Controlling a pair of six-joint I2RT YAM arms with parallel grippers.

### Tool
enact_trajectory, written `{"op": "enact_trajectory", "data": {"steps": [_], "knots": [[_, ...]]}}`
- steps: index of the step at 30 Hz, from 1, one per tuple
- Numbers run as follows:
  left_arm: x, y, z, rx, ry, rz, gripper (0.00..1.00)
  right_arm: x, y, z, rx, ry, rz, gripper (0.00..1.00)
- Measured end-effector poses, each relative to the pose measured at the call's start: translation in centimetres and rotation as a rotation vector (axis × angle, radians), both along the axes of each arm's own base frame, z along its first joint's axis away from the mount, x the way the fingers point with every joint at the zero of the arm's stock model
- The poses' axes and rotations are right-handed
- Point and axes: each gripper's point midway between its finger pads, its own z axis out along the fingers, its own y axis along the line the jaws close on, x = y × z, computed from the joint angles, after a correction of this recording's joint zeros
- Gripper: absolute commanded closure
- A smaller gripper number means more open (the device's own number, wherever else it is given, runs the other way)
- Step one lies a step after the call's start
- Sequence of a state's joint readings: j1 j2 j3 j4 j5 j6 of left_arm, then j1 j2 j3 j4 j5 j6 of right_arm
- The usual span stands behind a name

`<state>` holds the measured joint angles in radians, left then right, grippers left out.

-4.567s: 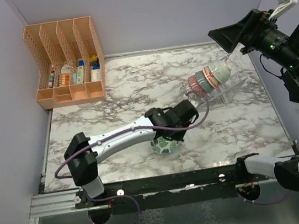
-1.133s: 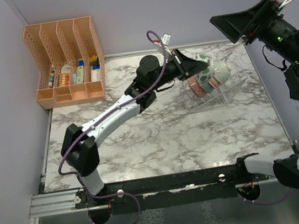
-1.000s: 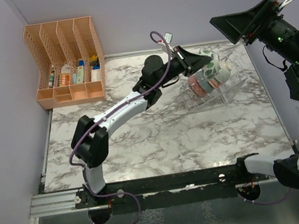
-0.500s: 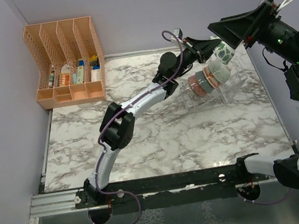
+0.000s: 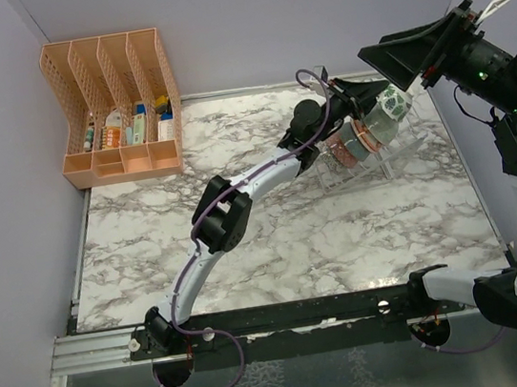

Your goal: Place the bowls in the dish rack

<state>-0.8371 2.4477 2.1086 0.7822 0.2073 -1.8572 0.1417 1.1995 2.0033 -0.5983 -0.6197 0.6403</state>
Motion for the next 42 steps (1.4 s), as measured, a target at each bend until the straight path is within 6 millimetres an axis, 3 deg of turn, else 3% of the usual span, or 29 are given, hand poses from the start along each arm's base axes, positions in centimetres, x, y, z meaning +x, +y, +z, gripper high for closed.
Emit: {"op": "enact_trajectory", "data": {"steps": [23,34,42], "knots": [[1.6,-2.1,-3.4,0.028,0.061,-0.016,1.00,0.1,-0.2,-1.5,-0.056,0.015,-0.014,0.00],[2.1,-3.4,-6.8,0.094,0.099,-0.043,1.00,0.2,-0.2,-2.0,-0.067,0.030,-0.016,0.00],[2.5,-3.4,-8.0,0.168,0.106,-0.062,0.87,0.3,-0.2,-2.2,-0.069,0.035,-0.016,0.00]]}}
